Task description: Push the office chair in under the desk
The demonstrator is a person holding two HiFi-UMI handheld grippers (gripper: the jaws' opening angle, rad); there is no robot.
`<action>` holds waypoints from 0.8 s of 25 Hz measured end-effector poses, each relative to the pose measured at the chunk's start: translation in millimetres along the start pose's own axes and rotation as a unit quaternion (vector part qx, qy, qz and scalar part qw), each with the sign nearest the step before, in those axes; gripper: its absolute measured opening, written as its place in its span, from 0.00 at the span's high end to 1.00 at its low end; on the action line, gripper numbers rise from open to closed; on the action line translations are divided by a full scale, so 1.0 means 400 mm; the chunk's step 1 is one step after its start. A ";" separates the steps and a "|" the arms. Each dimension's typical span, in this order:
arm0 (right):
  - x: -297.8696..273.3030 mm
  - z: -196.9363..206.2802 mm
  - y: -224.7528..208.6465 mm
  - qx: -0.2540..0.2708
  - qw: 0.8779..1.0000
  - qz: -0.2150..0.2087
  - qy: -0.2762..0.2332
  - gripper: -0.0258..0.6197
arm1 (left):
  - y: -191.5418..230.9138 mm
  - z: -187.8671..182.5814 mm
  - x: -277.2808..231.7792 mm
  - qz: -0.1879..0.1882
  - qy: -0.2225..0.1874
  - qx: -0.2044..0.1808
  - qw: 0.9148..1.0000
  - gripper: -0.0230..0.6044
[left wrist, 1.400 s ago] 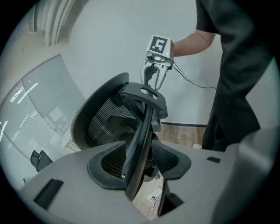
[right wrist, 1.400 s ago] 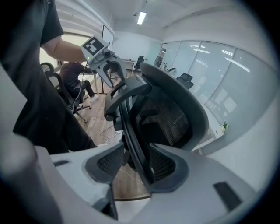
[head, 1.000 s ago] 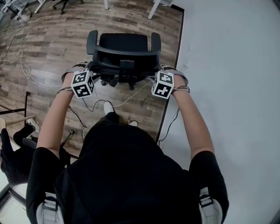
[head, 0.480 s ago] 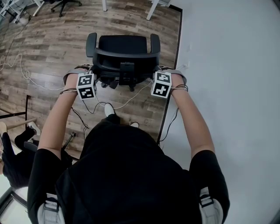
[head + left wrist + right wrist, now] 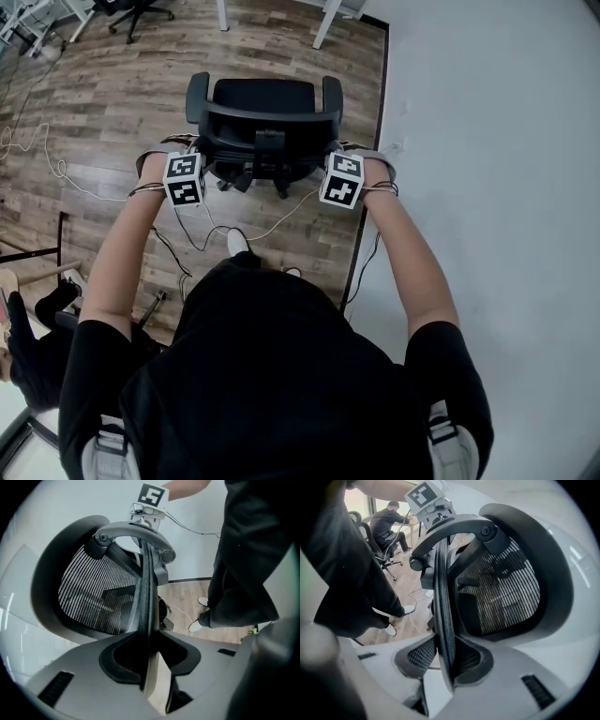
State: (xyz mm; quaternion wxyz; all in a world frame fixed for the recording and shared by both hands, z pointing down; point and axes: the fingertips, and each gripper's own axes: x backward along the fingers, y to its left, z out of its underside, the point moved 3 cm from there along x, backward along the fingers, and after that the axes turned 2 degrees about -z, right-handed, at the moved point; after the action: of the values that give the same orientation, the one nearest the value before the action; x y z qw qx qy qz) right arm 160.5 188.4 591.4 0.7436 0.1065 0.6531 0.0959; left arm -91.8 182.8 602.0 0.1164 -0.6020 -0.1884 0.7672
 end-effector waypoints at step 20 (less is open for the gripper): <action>-0.049 -0.131 -0.211 -0.066 0.998 0.006 0.022 0.78 | 0.251 0.158 -0.055 0.002 -0.024 -0.040 0.999 0.78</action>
State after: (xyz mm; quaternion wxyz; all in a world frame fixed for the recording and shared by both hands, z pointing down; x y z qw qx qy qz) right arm 106.3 103.7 579.4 0.7338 0.0591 0.6608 0.1459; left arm -142.4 73.9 591.2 0.0858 -0.5878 -0.2207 0.7736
